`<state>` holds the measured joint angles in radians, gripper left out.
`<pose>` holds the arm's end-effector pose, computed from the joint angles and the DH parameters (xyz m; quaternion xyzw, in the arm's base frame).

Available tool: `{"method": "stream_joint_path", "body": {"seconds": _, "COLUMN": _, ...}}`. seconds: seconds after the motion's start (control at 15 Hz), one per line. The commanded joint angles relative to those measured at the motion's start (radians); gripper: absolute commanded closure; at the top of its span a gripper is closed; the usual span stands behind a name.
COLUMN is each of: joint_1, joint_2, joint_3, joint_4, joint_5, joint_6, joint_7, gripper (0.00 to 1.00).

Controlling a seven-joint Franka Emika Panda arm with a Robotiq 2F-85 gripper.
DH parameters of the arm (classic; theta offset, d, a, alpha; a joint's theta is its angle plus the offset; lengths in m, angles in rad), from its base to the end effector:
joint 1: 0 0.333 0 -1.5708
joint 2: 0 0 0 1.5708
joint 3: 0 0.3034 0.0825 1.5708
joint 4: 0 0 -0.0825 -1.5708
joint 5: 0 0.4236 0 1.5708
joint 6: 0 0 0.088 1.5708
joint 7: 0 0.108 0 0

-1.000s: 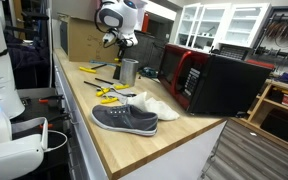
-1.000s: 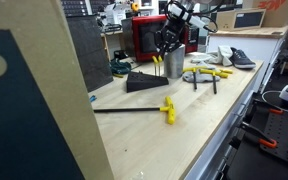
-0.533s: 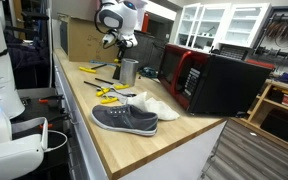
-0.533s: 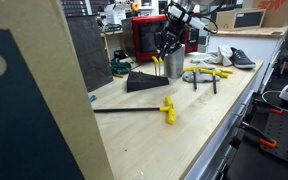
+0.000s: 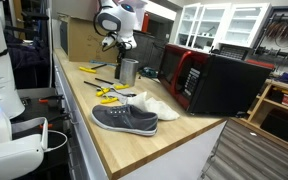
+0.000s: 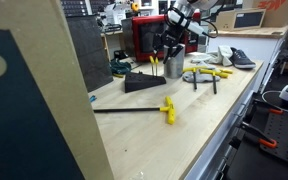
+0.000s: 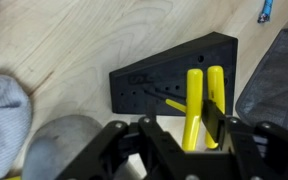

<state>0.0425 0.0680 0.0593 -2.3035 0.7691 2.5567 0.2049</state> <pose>0.5587 0.0476 0.2908 -0.9062 0.3397 -0.0480 0.2473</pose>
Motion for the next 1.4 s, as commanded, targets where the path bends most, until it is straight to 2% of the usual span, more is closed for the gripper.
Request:
{"method": "stream_joint_path", "body": {"seconds": 0.0, "joint_1": 0.021, "joint_2": -0.048, "joint_3": 0.011, "joint_4": -0.029, "joint_5": -0.006, "joint_6": 0.023, "joint_7": 0.05, "gripper": 0.16}}
{"method": "stream_joint_path", "body": {"seconds": 0.13, "joint_1": 0.031, "joint_2": -0.077, "joint_3": 0.016, "joint_4": -0.035, "joint_5": -0.032, "joint_6": 0.002, "joint_7": 0.078, "gripper": 0.01}}
{"method": "stream_joint_path", "body": {"seconds": 0.4, "joint_1": 0.055, "joint_2": -0.138, "joint_3": 0.033, "joint_4": -0.031, "joint_5": -0.07, "joint_6": -0.014, "joint_7": 0.146, "gripper": 0.0}}
{"method": "stream_joint_path", "body": {"seconds": 0.53, "joint_1": 0.055, "joint_2": -0.151, "joint_3": 0.04, "joint_4": -0.011, "joint_5": -0.152, "joint_6": -0.063, "joint_7": 0.226, "gripper": 0.0}}
{"method": "stream_joint_path", "body": {"seconds": 0.73, "joint_1": 0.053, "joint_2": -0.163, "joint_3": 0.046, "joint_4": 0.039, "joint_5": -0.293, "joint_6": -0.19, "joint_7": 0.317, "gripper": 0.0}}
{"method": "stream_joint_path", "body": {"seconds": 0.93, "joint_1": 0.052, "joint_2": -0.173, "joint_3": 0.052, "joint_4": 0.109, "joint_5": -0.441, "joint_6": -0.387, "joint_7": 0.385, "gripper": 0.0}}
{"method": "stream_joint_path", "body": {"seconds": 1.13, "joint_1": 0.057, "joint_2": -0.158, "joint_3": 0.059, "joint_4": 0.203, "joint_5": -0.562, "joint_6": -0.584, "joint_7": 0.358, "gripper": 0.0}}
{"method": "stream_joint_path", "body": {"seconds": 1.33, "joint_1": 0.065, "joint_2": -0.151, "joint_3": 0.075, "joint_4": 0.283, "joint_5": -0.678, "joint_6": -0.723, "joint_7": 0.301, "gripper": 0.0}}
